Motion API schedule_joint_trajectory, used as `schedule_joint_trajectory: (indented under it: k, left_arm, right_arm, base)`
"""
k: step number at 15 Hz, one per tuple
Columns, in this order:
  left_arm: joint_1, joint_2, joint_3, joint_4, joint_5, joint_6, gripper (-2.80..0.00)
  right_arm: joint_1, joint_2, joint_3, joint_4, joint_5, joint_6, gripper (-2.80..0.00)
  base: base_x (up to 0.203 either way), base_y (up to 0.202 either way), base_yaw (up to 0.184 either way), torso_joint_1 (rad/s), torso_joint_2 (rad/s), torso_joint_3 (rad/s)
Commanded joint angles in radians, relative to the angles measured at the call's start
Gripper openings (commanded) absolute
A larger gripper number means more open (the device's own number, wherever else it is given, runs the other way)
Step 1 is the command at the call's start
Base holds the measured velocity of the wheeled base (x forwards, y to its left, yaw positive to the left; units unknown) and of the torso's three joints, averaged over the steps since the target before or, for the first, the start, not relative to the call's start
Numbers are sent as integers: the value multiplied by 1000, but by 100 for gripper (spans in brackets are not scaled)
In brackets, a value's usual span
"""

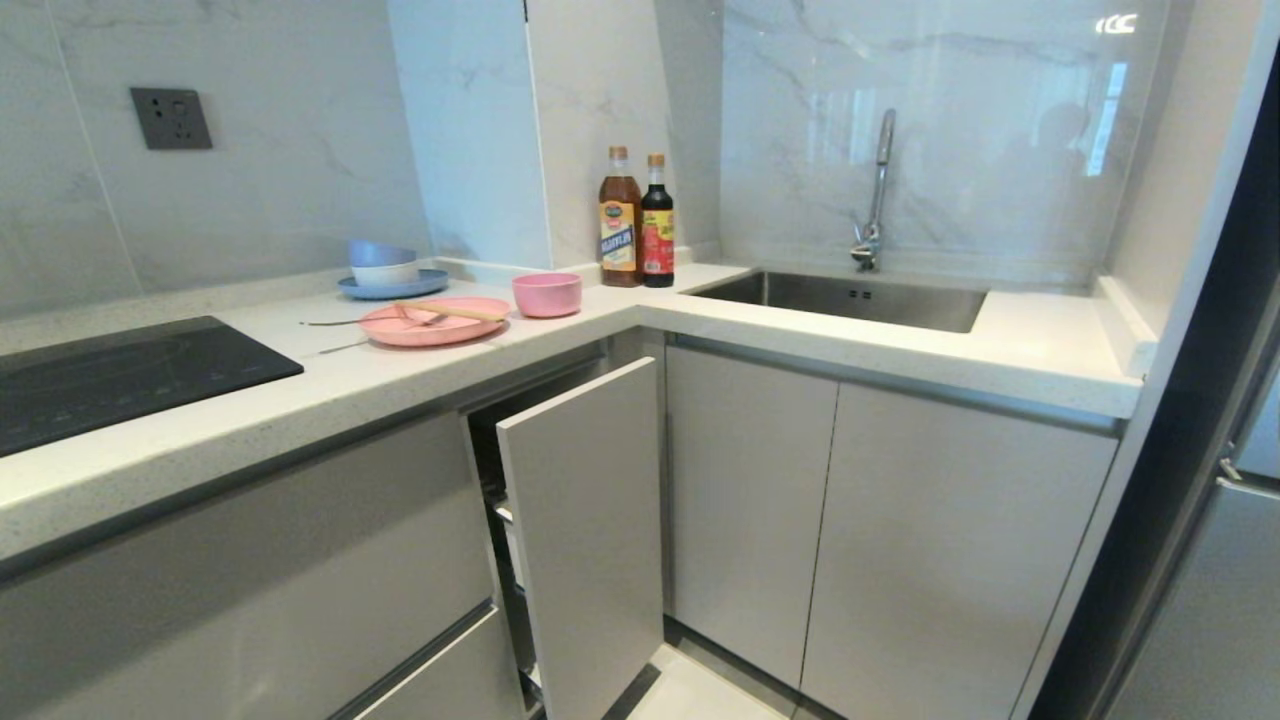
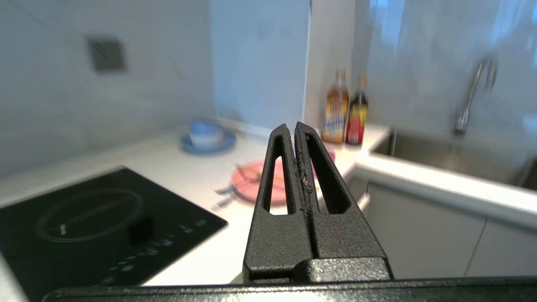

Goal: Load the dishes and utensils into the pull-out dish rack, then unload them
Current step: Open the cupboard

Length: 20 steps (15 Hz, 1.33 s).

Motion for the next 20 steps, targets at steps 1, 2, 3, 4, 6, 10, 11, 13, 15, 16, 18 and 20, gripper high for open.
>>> schedule_joint_trajectory:
  k: [1,2,3,4,6,10,11,13,15,16,18,20]
  left_arm:
    - [-3,236,-94,63,-26,-2,-280]
    - [-4,303,-148,138,-63,-2,-280]
    - [-5,367,-196,222,-104,1,-280]
    - [-7,423,-223,278,-134,9,-280]
    - [-8,523,-242,323,-160,40,-280]
    - [-15,663,-247,355,-157,79,-280]
    - [-28,669,-247,365,-156,81,-280]
    - [-63,666,-248,367,-148,111,-280]
    - [-113,687,-249,364,-77,138,-280]
    - [-121,711,-251,359,-59,140,-280]
    - [-143,761,-254,340,-51,146,-280]
    - [-154,809,-258,331,-27,164,-280]
  right_arm:
    - [0,0,2,0,0,0,-280]
    - [0,0,2,0,0,0,-280]
    - [0,0,2,0,0,0,-280]
    - [0,0,1,0,0,0,-280]
    - [0,0,2,0,0,0,-280]
    - [0,0,0,0,0,0,-280]
    - [1,0,1,0,0,0,-280]
    - [0,0,2,0,0,0,-280]
    - [0,0,2,0,0,0,-280]
    - [0,0,2,0,0,0,-280]
    - [1,0,1,0,0,0,-280]
    - [0,0,2,0,0,0,-280]
  base:
    - [0,0,0,0,0,0]
    - [0,0,0,0,0,0]
    - [0,0,0,0,0,0]
    - [0,0,0,0,0,0]
    - [0,0,0,0,0,0]
    - [0,0,0,0,0,0]
    - [0,0,0,0,0,0]
    - [0,0,0,0,0,0]
    - [0,0,0,0,0,0]
    - [0,0,0,0,0,0]
    - [0,0,0,0,0,0]
    - [0,0,0,0,0,0]
